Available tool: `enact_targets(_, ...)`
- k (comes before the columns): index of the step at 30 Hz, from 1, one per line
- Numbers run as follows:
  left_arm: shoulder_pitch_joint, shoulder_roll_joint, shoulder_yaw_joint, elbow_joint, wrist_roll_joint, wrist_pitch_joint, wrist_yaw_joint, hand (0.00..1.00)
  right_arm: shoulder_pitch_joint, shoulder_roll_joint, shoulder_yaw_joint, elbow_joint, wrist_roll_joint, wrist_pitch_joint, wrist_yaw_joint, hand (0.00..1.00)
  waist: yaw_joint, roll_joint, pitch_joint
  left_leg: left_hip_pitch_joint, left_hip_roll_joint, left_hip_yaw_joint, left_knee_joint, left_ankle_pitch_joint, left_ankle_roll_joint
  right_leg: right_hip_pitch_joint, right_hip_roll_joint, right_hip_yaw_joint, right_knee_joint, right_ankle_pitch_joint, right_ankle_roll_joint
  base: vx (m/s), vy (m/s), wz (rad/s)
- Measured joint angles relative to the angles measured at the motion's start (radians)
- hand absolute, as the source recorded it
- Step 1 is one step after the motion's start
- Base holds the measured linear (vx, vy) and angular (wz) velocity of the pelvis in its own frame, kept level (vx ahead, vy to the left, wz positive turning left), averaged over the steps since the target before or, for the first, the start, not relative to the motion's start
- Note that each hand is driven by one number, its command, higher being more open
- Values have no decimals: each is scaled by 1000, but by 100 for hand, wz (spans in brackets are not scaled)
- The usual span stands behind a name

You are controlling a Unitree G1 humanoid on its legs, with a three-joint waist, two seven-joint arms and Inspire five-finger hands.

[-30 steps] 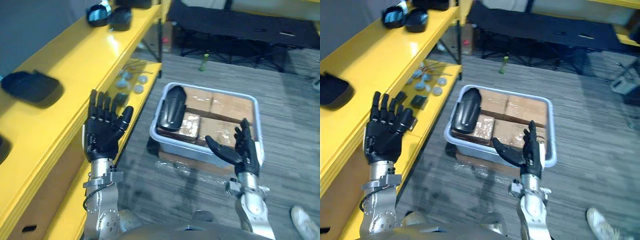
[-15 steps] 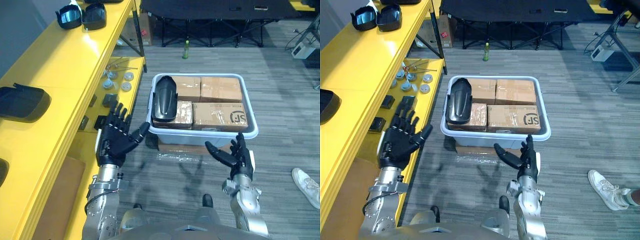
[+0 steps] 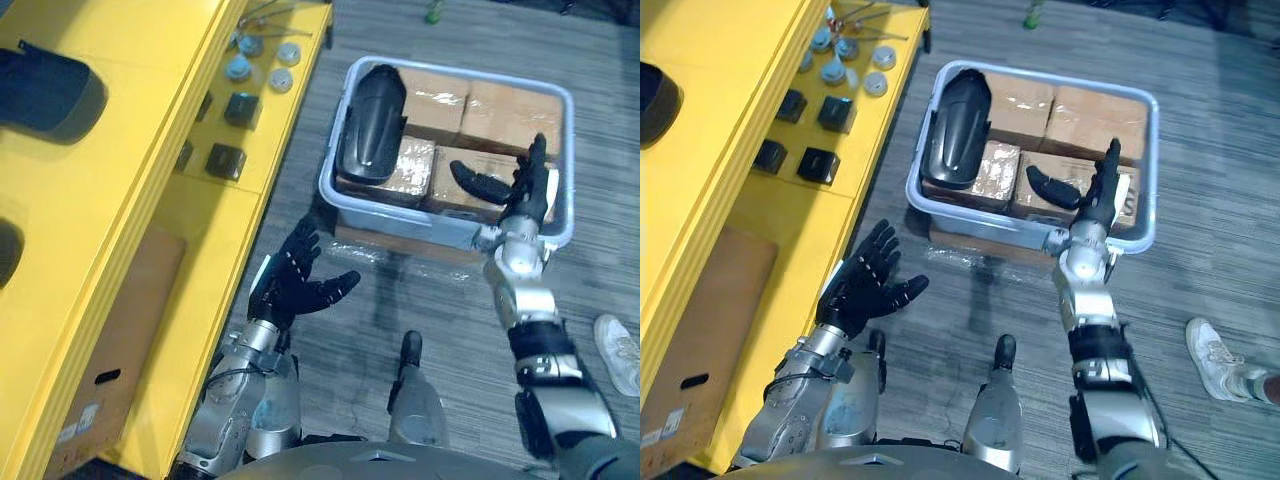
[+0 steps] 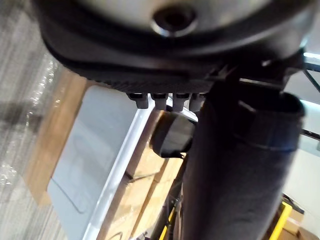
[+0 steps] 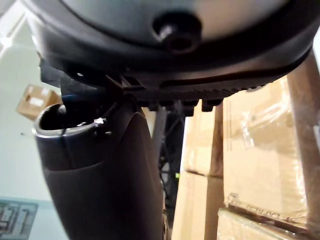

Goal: Walk over and take three plastic housings, then place them on the shelf

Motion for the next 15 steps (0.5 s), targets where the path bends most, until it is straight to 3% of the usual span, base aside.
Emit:
enact_targets(8,-48,-33,-36,105,-20,-29,18,100,-280,-118,89,271,2,85,11,100,47,29,44,-52,-13,-57,3,21,1,-15,-2,-54,11,0,0,-1,3,18)
enact_targets(12,-58,-51,-40,158,-21,-51,37,100,-379,-166,117,376,31,129,10,100,88,50,75,-67,-16,-69,4,29,2,-35,-6,-69,37,0,0,-15,19,9)
enact_targets(15,-55,-52,-50,205,-44,-64,58,100,-454,-179,141,436,71,157,10,100,97,63,82,-95,-20,-82,20,30,3,-63,-11,-92,68,-1,-1,-23,18,7)
